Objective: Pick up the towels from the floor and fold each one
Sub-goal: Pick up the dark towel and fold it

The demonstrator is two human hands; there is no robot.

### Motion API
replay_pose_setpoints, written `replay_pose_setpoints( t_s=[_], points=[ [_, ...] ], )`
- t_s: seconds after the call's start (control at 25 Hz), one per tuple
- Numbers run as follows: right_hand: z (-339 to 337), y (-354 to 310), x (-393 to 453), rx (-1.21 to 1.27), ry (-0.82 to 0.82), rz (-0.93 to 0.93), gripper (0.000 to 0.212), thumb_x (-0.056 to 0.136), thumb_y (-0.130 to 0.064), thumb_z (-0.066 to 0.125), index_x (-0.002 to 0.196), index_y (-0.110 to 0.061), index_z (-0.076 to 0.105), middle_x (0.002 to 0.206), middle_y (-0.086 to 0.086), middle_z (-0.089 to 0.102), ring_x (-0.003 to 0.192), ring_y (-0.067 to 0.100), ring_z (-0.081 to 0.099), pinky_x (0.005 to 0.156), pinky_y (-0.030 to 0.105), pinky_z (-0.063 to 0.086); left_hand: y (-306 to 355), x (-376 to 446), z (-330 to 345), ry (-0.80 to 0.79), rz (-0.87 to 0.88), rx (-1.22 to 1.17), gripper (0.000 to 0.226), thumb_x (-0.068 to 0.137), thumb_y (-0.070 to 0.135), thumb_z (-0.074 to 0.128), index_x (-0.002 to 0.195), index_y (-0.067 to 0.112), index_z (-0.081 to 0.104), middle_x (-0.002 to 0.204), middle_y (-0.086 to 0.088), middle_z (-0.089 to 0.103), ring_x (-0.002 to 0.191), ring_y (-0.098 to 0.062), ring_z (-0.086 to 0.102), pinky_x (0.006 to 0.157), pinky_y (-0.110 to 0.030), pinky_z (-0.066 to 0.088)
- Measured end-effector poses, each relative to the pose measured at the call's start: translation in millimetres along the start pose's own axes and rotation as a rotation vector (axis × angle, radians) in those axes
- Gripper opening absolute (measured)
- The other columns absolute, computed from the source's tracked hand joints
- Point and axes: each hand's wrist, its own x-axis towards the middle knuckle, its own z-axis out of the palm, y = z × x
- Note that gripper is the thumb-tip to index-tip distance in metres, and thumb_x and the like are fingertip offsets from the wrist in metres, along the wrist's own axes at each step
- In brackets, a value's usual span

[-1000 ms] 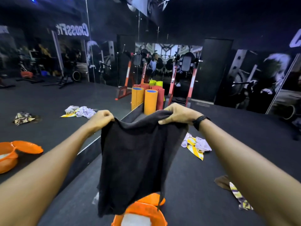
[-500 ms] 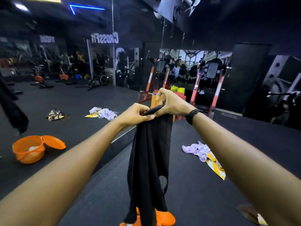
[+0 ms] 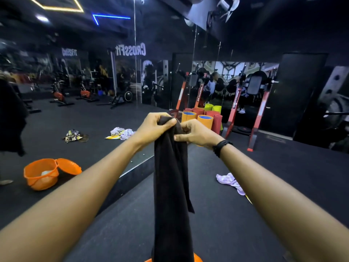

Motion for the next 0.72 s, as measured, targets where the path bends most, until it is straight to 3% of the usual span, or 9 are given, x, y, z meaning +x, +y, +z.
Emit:
replay_pose_setpoints(
  t_s=[0.16,0.28,0.36,0.44,0.56,0.64,0.72],
  points=[
    [2,29,-30,-0.072,-0.143,0.142,0.024,0.084,-0.020,0.073,0.103,-0.007,0.072,0.104,0.005,0.073,0.093,0.011,0.068,0.084,0.023,0.055,14,11,-18,0.240,-0.003,-0.129,0.013,0.092,0.017,0.062,0.080,0.022,0.066,0.072,0.013,0.065,0.066,0.004,0.055,0.068,-0.014,0.045],
    [2,55,-51,-0.273,-0.216,0.240,0.008,0.085,-0.016,0.071,0.092,-0.012,0.072,0.087,-0.005,0.070,0.073,0.006,0.063,0.067,0.015,0.048,22,10,-44,0.473,-0.045,-0.213,0.010,0.093,0.020,0.060,0.084,0.022,0.063,0.081,0.009,0.062,0.069,0.003,0.055,0.072,-0.015,0.047],
    [-1,73,-61,-0.478,-0.196,0.311,0.010,0.086,-0.014,0.067,0.076,-0.015,0.064,0.076,0.000,0.063,0.069,0.016,0.059,0.059,0.023,0.043,25,9,-60,0.612,-0.091,-0.322,0.009,0.093,0.023,0.061,0.084,0.022,0.062,0.083,0.008,0.061,0.071,0.000,0.057,0.073,-0.017,0.050],
    [-4,83,-71,-0.581,-0.132,0.405,0.016,0.088,-0.016,0.063,0.075,-0.008,0.059,0.072,0.007,0.059,0.069,0.024,0.059,0.059,0.026,0.041,22,5,-73,0.701,-0.166,-0.378,0.012,0.092,0.024,0.063,0.080,0.021,0.061,0.081,0.007,0.061,0.067,-0.001,0.058,0.067,-0.018,0.052],
    [-4,80,-79,-0.227,-0.043,0.488,0.021,0.093,-0.014,0.061,0.075,-0.005,0.053,0.050,0.003,0.057,0.044,0.018,0.061,0.043,0.025,0.046,7,-7,-78,0.724,-0.329,-0.383,0.015,0.085,0.025,0.071,0.075,0.020,0.061,0.070,0.006,0.066,0.063,-0.006,0.061,0.054,-0.020,0.053],
    [2,63,-77,0.028,0.022,0.447,0.013,0.093,-0.014,0.062,0.089,-0.009,0.050,0.045,-0.002,0.056,0.037,0.010,0.054,0.036,0.022,0.041,-10,-20,-70,0.643,-0.452,-0.369,0.019,0.081,0.023,0.075,0.075,0.020,0.057,0.065,0.004,0.067,0.053,-0.006,0.062,0.046,-0.019,0.051],
    [10,45,-65,0.185,0.110,0.412,0.018,0.094,-0.017,0.060,0.104,-0.010,0.046,0.049,-0.001,0.053,0.037,0.009,0.046,0.035,0.020,0.034,-30,-29,-55,0.493,-0.546,-0.336,0.015,0.081,0.015,0.074,0.078,0.015,0.059,0.086,-0.004,0.066,0.053,-0.004,0.064,0.050,-0.020,0.055]
  ],
)
